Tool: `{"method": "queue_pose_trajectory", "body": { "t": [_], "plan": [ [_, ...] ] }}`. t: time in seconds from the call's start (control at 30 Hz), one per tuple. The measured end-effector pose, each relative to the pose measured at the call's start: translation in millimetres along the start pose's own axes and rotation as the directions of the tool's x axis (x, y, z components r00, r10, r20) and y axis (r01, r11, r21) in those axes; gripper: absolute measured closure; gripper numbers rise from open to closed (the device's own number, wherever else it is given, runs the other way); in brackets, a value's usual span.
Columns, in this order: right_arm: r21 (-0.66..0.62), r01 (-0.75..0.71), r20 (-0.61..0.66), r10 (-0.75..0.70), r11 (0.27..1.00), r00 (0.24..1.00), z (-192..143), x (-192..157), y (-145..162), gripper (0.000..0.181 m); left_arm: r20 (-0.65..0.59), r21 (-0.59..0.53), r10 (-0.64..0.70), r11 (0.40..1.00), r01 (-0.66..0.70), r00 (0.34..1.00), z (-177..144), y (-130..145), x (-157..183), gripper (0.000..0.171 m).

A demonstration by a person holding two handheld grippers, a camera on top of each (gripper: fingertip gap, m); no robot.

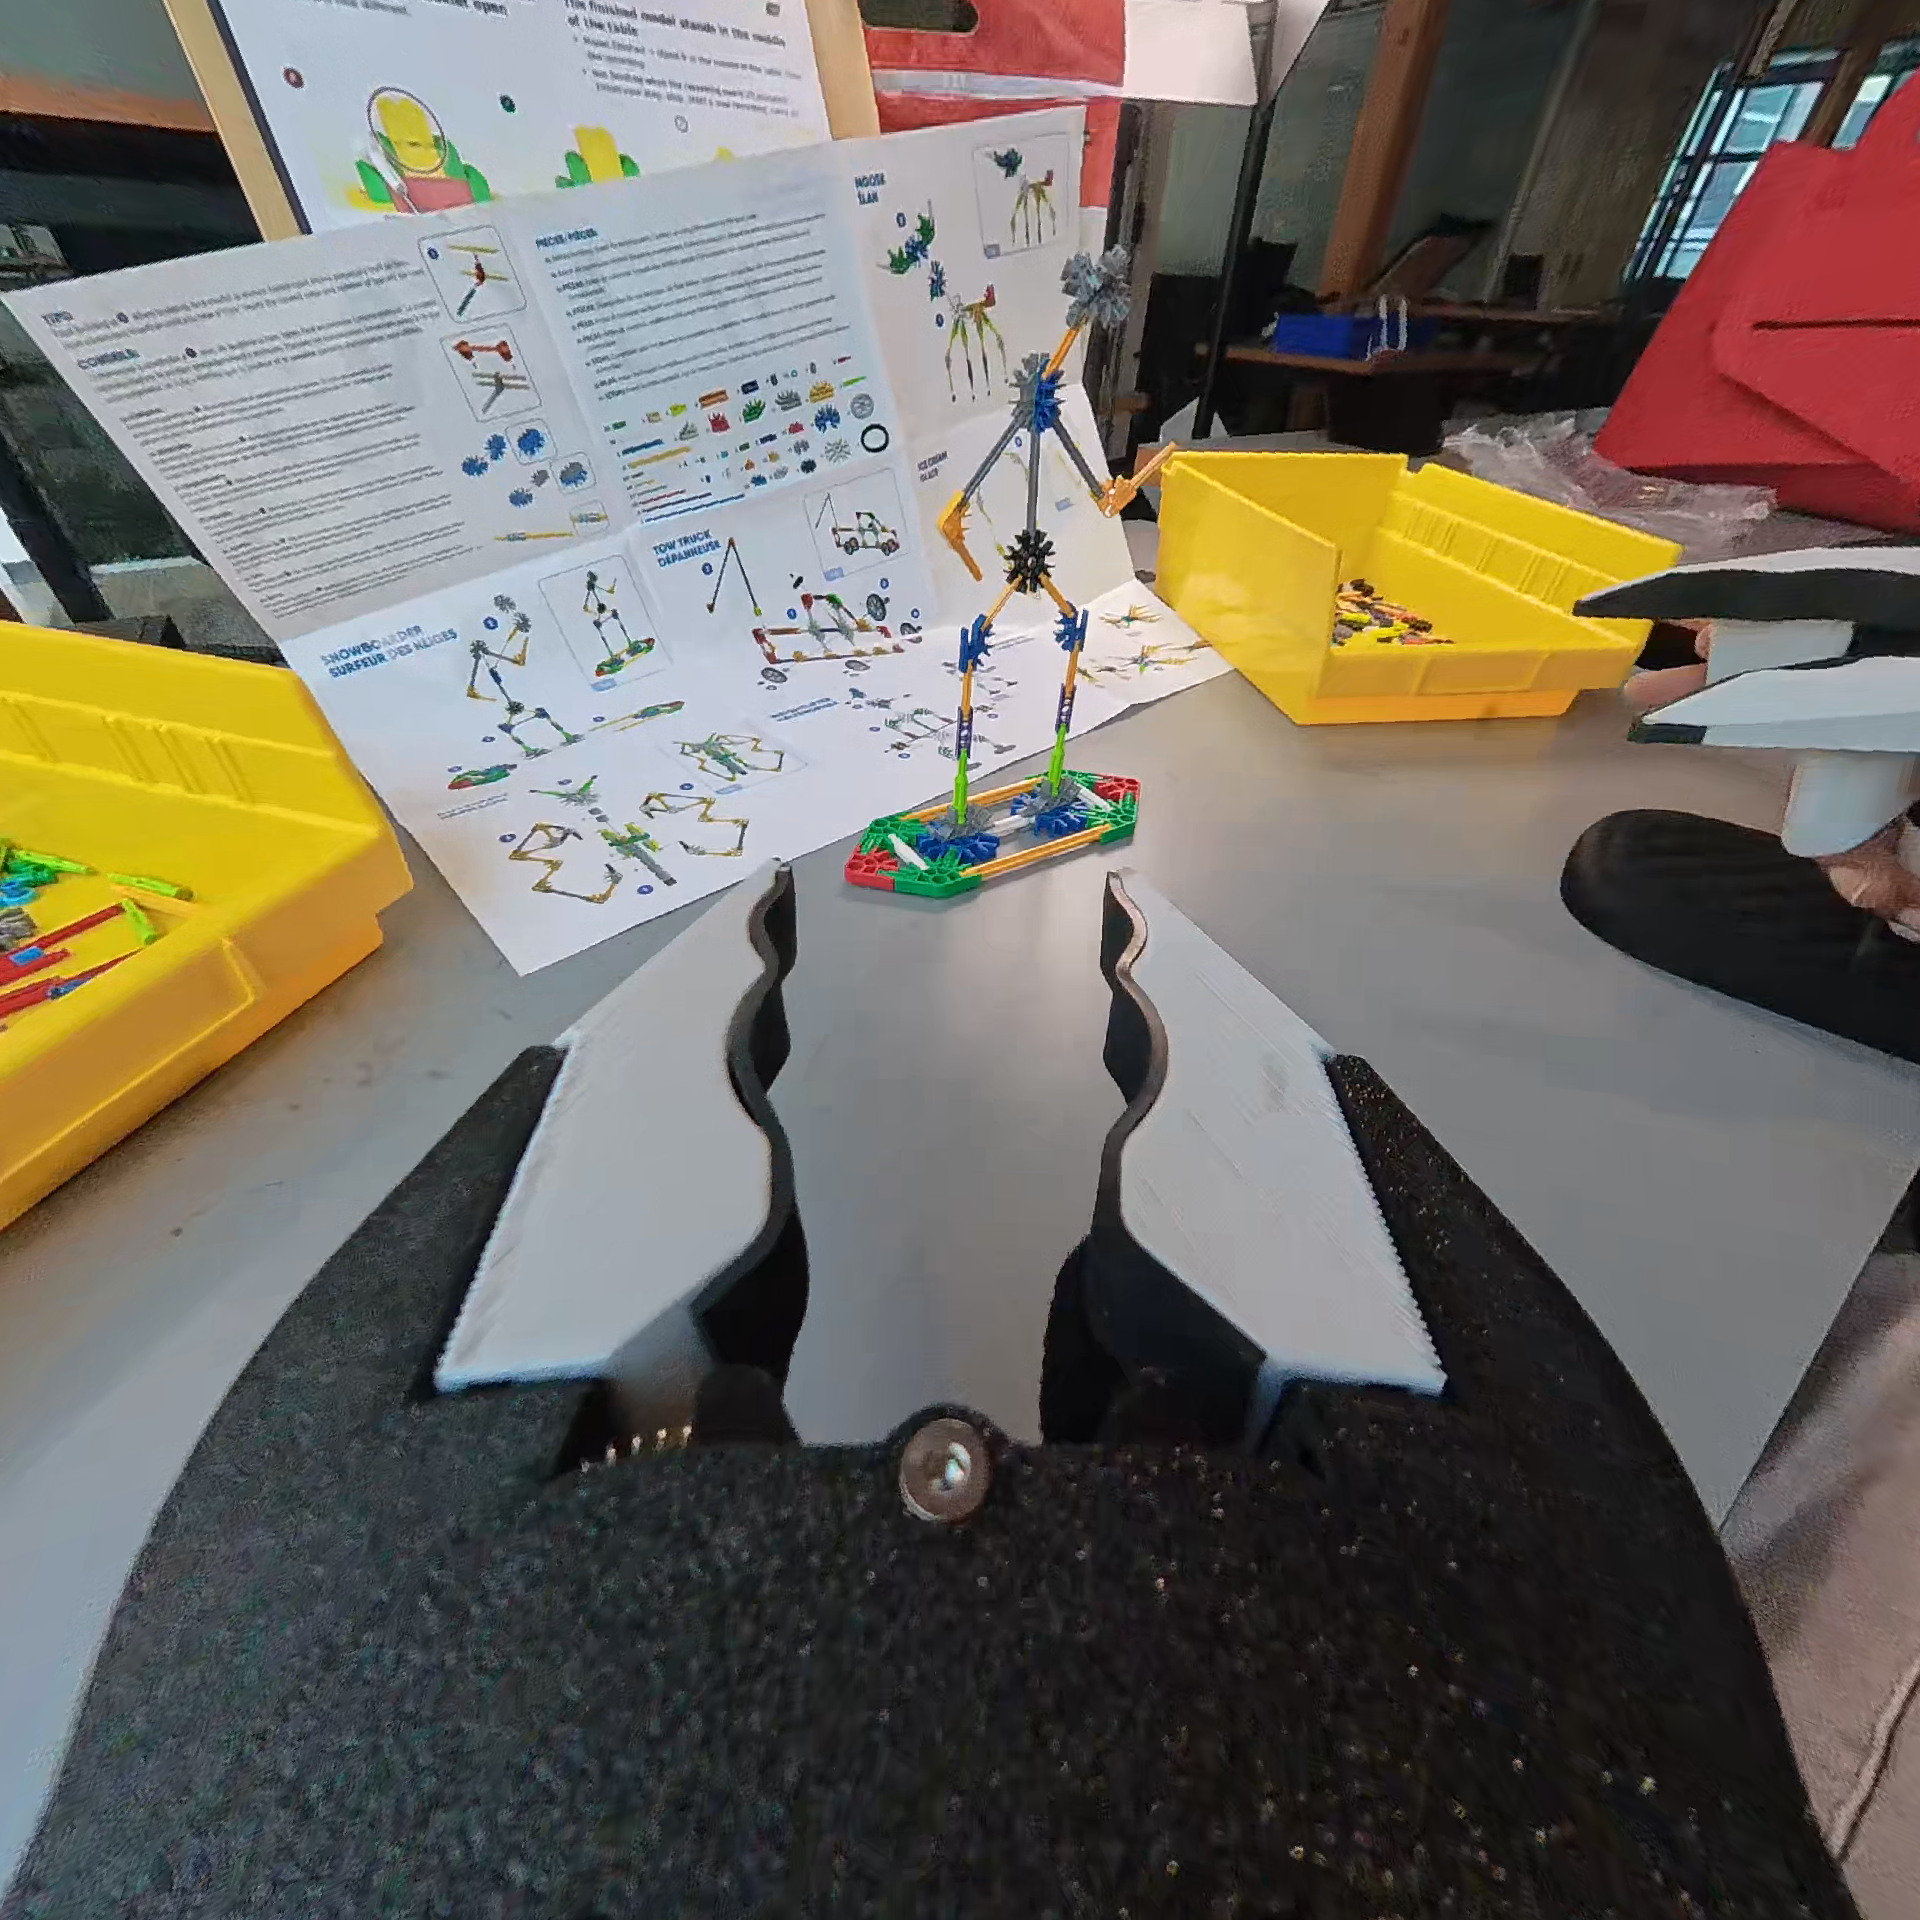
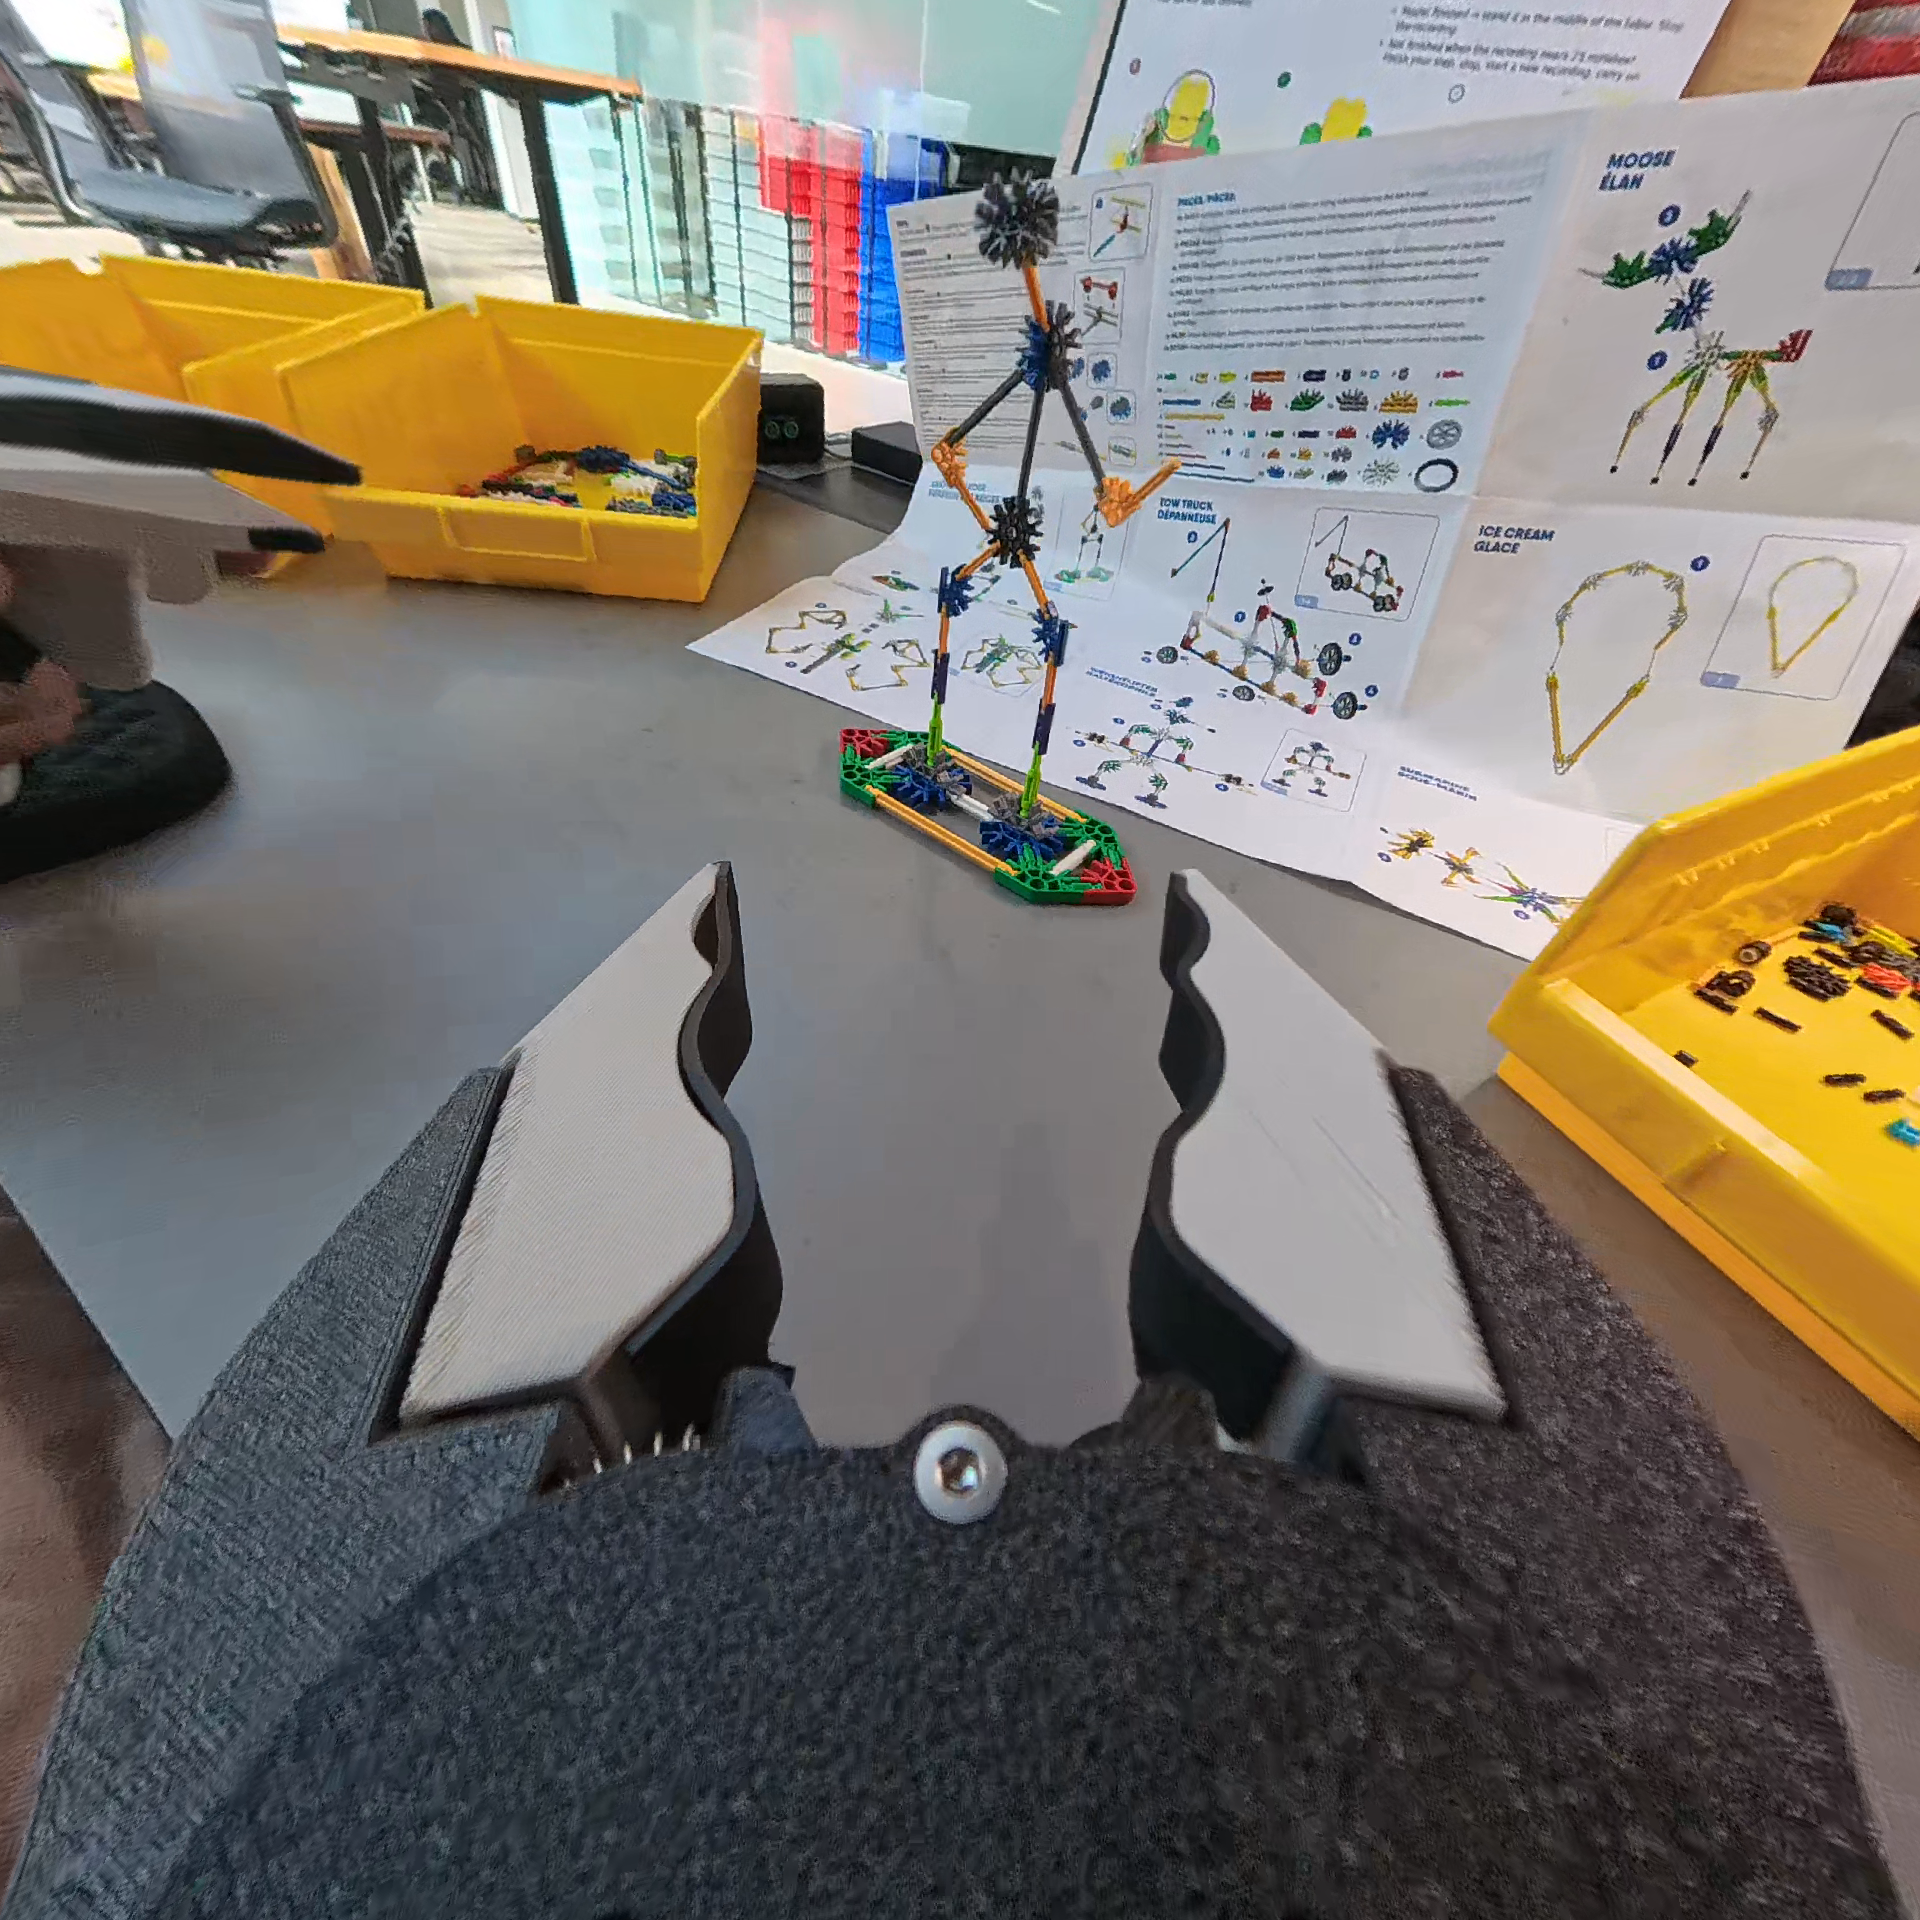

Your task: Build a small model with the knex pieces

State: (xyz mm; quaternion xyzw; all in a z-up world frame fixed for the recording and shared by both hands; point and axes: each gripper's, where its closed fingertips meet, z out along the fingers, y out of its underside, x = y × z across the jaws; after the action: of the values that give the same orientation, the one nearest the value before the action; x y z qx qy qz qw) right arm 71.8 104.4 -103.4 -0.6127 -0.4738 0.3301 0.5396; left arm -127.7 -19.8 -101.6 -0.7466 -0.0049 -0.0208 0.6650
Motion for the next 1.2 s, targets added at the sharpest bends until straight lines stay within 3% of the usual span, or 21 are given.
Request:
{"method": "queue_pose_trajectory", "body": {
  "t": [0.13, 0.2, 0.27, 0.37, 0.5, 0.6, 0.9, 1.2],
  "plan": [
    [-0.003, -0.003, 0.01, 0.003, 1.0, 1.0, 3, -5, 3, 0.107, 0.001, 0.017, 0.022, 1.0, -0.022, 1.0, 15, 2, 9, 0.129],
    [-0.008, 0.011, 0.017, -0.011, 1.0, 1.0, 4, -9, 4, 0.112, -0.014, 0.049, 0.03, 0.998, -0.03, 0.999, 19, 1, 14, 0.16],
    [-0.005, 0.036, 0.03, -0.036, 0.999, 0.999, 4, -12, 1, 0.12, -0.041, 0.061, 0.02, 0.998, -0.017, 0.999, 21, -1, 19, 0.171],
    [0.017, 0.078, 0.058, -0.079, 0.997, 0.995, 5, -17, -2, 0.148, -0.06, 0.042, -0.002, 0.999, 0.004, 0.998, 25, 1, 20, 0.171],
    [0.035, 0.046, 0.028, -0.047, 0.998, 0.999, 12, -14, 3, 0.165, -0.001, -0.001, -0.041, 0.999, 0.041, 0.999, 26, 11, 10, 0.171],
    [0.036, 0.001, -0.019, -0.001, 0.999, 1.0, 17, -8, 4, 0.159, 0.054, -0.05, -0.007, 0.999, 0.009, 0.999, 28, 19, 4, 0.171],
    [0.015, 0.002, -0.029, -0.001, 1.0, 1.0, 22, -11, 6, 0.131, 0.126, -0.083, 0.006, 0.997, 0.005, 0.992, 30, 29, -3, 0.135],
    [0.006, 0.018, -0.016, -0.018, 1.0, 1.0, 19, -6, 2, 0.124, 0.194, -0.15, 0.11, 0.985, -0.081, 0.975, 39, 38, -8, 0.117]
  ]
}}
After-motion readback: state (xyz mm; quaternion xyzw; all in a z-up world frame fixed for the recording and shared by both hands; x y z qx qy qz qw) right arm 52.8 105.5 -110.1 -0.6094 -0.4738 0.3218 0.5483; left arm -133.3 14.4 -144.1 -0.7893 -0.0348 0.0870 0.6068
